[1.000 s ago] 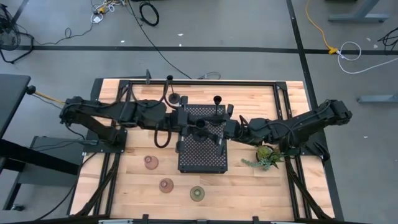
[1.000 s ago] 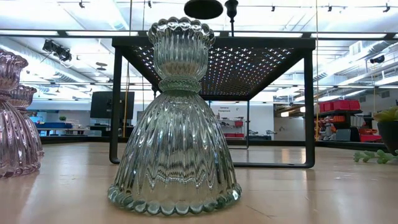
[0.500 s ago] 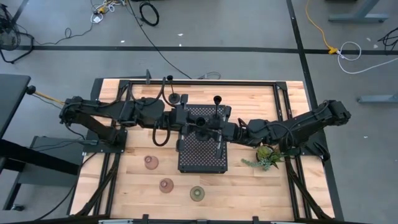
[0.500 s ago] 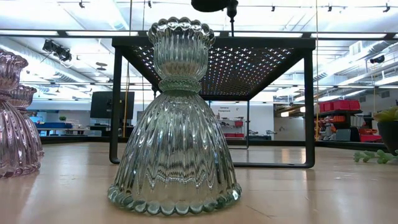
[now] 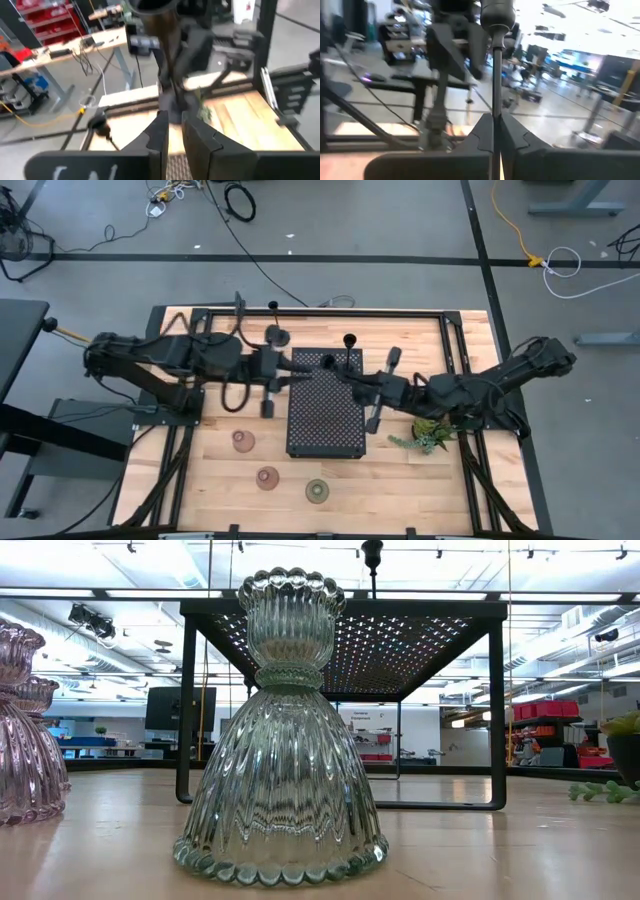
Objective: Pick & Place candle stick holders
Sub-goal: Put the bottom black candle holder on the shelf aligned with the other black candle holder
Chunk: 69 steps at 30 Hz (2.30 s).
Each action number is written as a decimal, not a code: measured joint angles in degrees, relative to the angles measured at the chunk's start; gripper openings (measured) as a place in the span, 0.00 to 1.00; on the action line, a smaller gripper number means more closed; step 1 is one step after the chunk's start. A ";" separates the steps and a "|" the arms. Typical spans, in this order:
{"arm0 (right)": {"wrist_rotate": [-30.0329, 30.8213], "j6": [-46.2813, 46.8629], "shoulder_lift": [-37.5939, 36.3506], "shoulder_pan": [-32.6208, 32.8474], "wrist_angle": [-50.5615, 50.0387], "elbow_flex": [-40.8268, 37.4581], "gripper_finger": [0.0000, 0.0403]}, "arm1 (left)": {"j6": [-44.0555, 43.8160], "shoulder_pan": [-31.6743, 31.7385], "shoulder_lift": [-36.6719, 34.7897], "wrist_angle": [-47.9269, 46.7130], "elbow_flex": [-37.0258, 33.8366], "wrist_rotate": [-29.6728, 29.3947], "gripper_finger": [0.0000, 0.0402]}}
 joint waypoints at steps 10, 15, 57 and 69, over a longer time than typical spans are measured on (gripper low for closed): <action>10.61 7.25 -0.68 9.24 -4.84 -4.39 0.00 | -9.09 -0.02 -7.85 -11.52 -3.08 -3.18 0.10; 29.25 9.70 -1.42 13.33 3.50 -13.98 0.00 | -11.62 0.00 -10.45 -11.35 -6.75 -5.26 0.06; -12.74 -0.01 18.32 -7.09 74.47 -35.91 0.00 | -10.91 0.02 -11.12 -8.02 -10.73 -5.59 0.04; -13.24 1.97 21.42 -9.22 75.52 -35.91 0.00 | -10.97 0.02 -11.10 -8.01 -10.73 -5.59 0.04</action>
